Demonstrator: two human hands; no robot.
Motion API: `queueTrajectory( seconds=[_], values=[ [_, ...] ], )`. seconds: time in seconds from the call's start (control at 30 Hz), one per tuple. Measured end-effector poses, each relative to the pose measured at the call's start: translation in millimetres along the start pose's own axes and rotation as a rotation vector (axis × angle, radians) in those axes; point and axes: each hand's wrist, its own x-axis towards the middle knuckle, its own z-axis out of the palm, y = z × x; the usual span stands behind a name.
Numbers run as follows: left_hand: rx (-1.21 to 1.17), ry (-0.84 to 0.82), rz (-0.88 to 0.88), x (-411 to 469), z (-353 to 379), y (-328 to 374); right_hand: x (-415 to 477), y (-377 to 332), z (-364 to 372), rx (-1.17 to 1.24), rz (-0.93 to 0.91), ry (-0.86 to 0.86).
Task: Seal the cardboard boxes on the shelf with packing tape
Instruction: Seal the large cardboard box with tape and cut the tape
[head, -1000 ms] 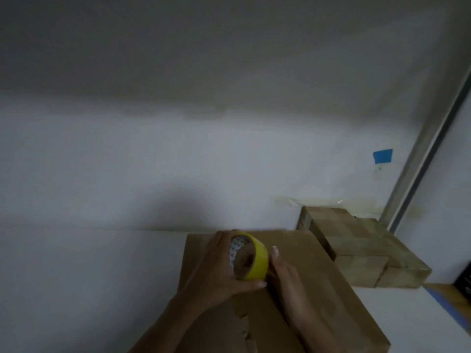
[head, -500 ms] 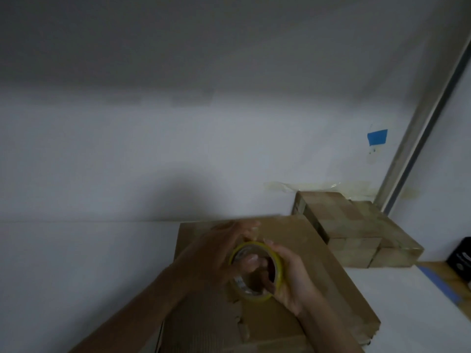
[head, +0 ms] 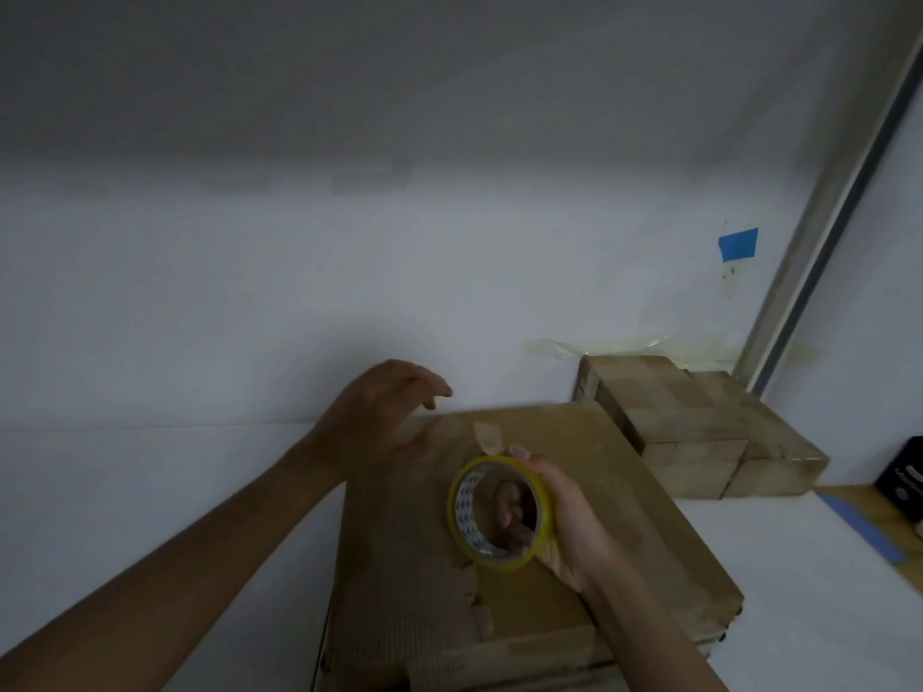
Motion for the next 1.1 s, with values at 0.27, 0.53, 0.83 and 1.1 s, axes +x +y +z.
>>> queueTrajectory(
  seconds=[0.27, 0.53, 0.83, 1.1],
  values=[
    [-0.376, -0.404, -0.979, 19.9, 3.1, 48.9, 6.6, 2.4, -2.8, 0.043, 0.017, -0.040],
    [-0.416, -0.325, -0.924, 25.2, 23.4, 53.2, 1.5, 0.9, 1.5, 0.049, -0.024, 0.050],
    [-0.583, -0.199, -1.140, 32.7, 16.0, 11.7, 4.3, 5.8, 1.2, -0.197, -0.067, -0.099],
    [-0.894, -0.131, -1.618, 33.2, 15.7, -7.8, 23.0, 12.4, 20.9, -0.600, -0.169, 0.138]
  ],
)
